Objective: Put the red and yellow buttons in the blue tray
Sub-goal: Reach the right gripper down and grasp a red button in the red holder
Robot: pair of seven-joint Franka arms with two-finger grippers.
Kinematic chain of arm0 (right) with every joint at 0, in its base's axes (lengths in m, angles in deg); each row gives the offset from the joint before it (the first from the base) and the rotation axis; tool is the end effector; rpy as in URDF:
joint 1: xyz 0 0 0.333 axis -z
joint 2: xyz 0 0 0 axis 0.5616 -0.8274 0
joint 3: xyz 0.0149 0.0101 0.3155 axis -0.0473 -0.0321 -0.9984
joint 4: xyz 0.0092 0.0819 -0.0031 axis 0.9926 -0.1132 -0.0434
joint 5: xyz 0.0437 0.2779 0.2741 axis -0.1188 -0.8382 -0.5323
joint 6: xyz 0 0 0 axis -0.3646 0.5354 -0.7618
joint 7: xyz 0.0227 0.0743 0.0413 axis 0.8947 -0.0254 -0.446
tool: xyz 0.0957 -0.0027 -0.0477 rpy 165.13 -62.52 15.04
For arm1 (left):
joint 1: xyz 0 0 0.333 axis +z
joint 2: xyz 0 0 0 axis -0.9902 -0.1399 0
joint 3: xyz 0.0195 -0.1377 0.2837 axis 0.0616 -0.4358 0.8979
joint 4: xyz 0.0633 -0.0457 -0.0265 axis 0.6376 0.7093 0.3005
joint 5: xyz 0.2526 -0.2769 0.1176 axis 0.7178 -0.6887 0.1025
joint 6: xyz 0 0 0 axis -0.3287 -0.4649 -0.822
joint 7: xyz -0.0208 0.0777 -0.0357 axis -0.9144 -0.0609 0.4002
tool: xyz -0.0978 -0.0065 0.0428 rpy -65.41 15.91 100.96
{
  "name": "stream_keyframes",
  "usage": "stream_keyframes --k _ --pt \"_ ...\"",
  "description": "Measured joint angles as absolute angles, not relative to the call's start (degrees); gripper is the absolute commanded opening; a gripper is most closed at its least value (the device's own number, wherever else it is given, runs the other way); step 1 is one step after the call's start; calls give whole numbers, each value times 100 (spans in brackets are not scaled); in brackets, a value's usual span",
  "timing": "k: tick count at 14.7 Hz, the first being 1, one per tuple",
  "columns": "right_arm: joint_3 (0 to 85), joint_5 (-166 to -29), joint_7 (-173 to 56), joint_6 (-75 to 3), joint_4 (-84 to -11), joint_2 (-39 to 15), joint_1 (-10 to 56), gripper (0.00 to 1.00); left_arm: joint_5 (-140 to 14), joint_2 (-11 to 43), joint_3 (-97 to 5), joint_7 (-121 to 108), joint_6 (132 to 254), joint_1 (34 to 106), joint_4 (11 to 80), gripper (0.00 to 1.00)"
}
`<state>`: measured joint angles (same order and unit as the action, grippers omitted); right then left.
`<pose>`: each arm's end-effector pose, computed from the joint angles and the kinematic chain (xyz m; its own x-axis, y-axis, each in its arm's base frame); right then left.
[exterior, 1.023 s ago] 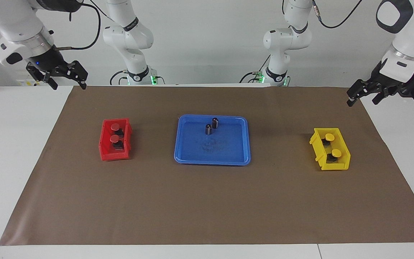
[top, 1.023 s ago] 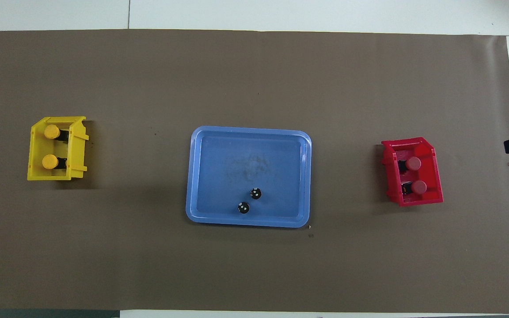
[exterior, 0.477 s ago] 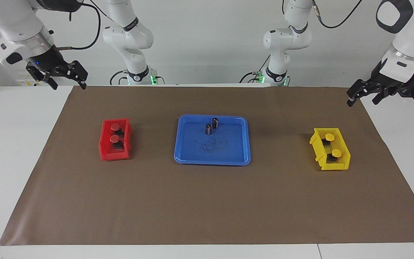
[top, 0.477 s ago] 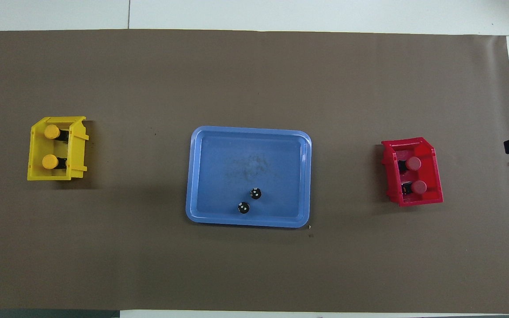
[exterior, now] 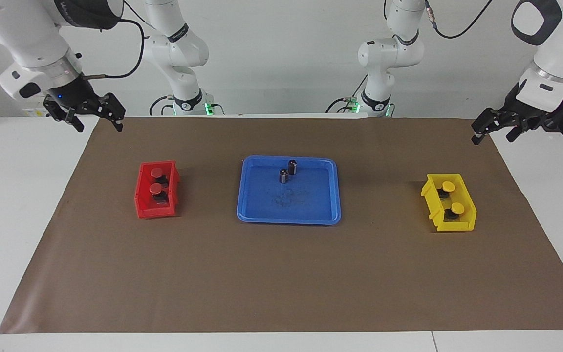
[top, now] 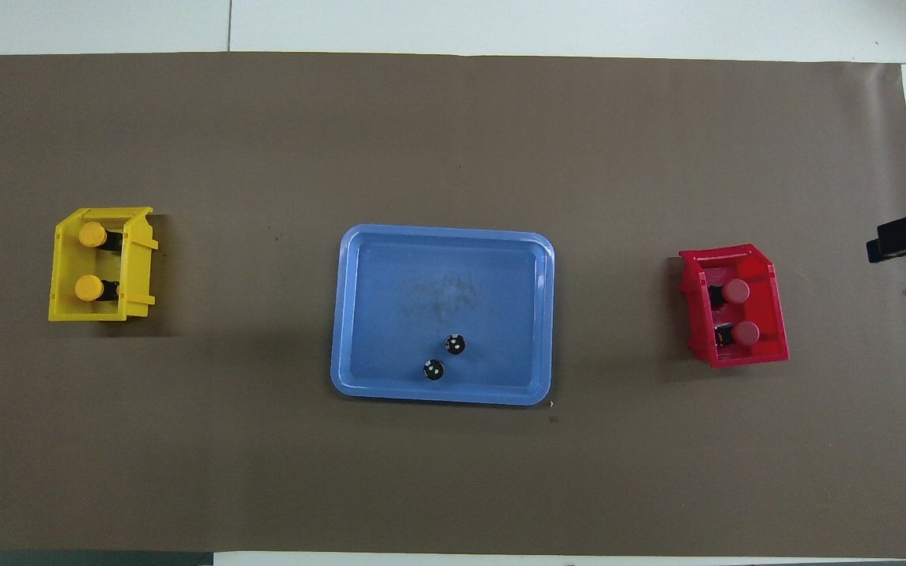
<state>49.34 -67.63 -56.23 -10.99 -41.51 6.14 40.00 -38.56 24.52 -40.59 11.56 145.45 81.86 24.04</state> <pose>0.5370 -0.0535 0.5959 0.9994 -0.0055 -0.0354 -0.0060 -0.9999 -0.0131 0.5638 0.0222 0.6248 0.9999 -0.0062 0.0121 -0.0062 -1.0000 0.0054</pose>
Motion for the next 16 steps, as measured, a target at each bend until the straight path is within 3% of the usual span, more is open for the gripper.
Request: stream_keyframes --k 2,4,10,13,16 --pt "4926 -6808 -5492 -1803 -4923 753 3955 99 -3856 2452 -4059 1156 14545 8186 2404 100" --pt "4920 -6811 -5435 -2325 -5484 722 3895 90 -3856 2452 -4059 1156 14545 8186 2404 100" --pt "4918 -6815 -5431 -3964 -6486 191 3750 71 -3856 2452 -4059 1156 14545 8186 2404 100" --pt "4918 -6816 -5430 -4251 -6702 130 3690 65 -3856 2452 -4059 1156 14545 8186 2404 100" --pt "4918 -6816 -5430 -4474 -6834 132 3672 65 -3856 2452 -4059 1156 14544 8186 2404 100"
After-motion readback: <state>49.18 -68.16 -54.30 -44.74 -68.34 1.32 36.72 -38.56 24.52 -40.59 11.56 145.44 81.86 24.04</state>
